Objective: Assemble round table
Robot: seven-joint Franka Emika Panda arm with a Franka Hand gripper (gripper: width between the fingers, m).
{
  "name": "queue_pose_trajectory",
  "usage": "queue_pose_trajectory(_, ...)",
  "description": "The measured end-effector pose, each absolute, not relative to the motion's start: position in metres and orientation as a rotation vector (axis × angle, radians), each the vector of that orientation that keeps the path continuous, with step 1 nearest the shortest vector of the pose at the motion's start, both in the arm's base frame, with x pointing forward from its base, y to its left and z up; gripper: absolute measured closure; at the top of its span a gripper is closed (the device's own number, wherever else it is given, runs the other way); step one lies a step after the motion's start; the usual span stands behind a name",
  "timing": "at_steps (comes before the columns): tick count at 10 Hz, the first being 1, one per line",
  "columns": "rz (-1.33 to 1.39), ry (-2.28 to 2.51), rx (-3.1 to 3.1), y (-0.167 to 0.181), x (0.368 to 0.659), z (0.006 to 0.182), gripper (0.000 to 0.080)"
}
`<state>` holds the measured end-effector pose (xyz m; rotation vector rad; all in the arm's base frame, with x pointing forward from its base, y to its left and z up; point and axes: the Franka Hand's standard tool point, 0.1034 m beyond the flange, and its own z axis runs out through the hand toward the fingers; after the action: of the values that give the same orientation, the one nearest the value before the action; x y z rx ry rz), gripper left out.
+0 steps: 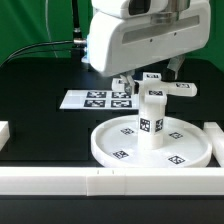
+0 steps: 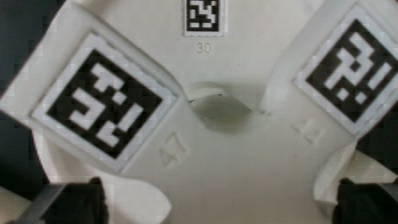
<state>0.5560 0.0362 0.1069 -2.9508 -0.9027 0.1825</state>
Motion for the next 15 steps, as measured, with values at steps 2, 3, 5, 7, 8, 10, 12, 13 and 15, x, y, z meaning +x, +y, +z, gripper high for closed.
queue_pose_trajectory(2, 0.173, -0.902, -2.953, 0.036, 0.558, 0.110, 0.0427)
queue_pose_trajectory(3, 0.169, -0.895, -2.959, 0.033, 0.560, 0.111, 0.0563)
queue_pose_trajectory(5, 0.168, -0.892, -2.961, 0.031, 0.560, 0.111, 0.0731)
queue_pose_trajectory(7, 0.167, -0.892, -2.961, 0.031, 0.561, 0.112, 0.0795)
queue_pose_trajectory(8, 0.167, -0.892, -2.961, 0.031, 0.561, 0.112, 0.0795)
queue_pose_trajectory(10, 0.165, -0.927, -2.951, 0.031, 0.561, 0.113, 0.0798)
queue_pose_trajectory(12, 0.188, -0.999, -2.917, 0.033, 0.563, 0.120, 0.0771)
queue_pose_trajectory(13, 0.197, -0.998, -2.914, 0.033, 0.565, 0.121, 0.0771)
queue_pose_trajectory(15, 0.199, -0.997, -2.914, 0.033, 0.564, 0.119, 0.0409)
